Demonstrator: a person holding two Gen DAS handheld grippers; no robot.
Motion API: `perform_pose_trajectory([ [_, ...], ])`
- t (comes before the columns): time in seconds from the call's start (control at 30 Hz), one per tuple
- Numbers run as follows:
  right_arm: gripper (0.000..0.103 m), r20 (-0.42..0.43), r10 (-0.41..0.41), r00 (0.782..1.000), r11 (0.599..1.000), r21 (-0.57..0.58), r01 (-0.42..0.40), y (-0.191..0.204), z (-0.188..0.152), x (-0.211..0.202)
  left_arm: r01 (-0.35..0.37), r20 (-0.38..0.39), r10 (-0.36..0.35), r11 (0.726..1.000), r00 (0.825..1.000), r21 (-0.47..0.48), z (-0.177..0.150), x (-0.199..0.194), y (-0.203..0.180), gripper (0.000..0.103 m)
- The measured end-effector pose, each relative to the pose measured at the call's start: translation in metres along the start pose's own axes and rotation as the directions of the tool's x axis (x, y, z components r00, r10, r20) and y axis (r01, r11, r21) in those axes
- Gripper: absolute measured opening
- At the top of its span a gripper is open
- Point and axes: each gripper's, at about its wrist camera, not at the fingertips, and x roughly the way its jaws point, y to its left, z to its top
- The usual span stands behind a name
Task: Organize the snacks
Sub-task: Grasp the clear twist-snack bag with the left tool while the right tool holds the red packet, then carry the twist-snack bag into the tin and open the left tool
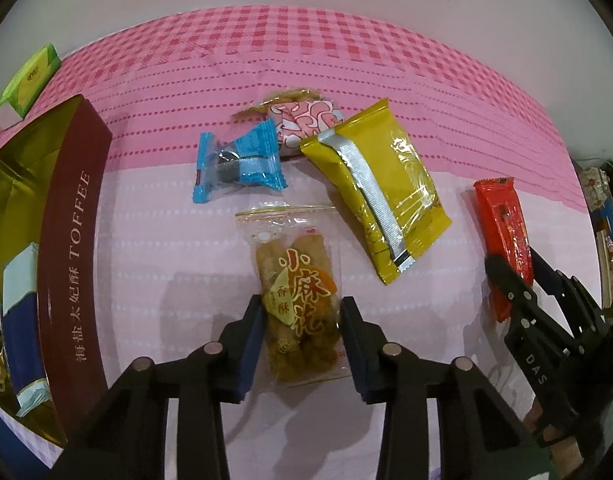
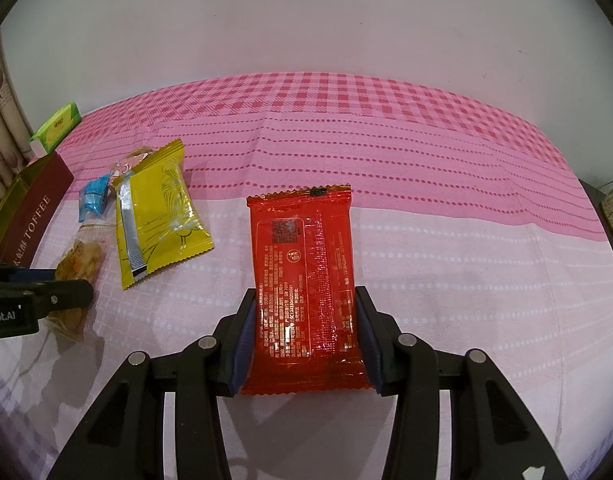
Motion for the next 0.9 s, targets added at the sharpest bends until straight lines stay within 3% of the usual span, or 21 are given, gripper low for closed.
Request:
perform_pose_trajectory([
  [0.9,0.043,-0.003,-0.011,1.0,1.0,-0.008,0.011,0.002,0.0,0.002,-0.017,0.128,0.008,0.998,0.992,0.066,-0.022,-0.067,0.021,0.038],
])
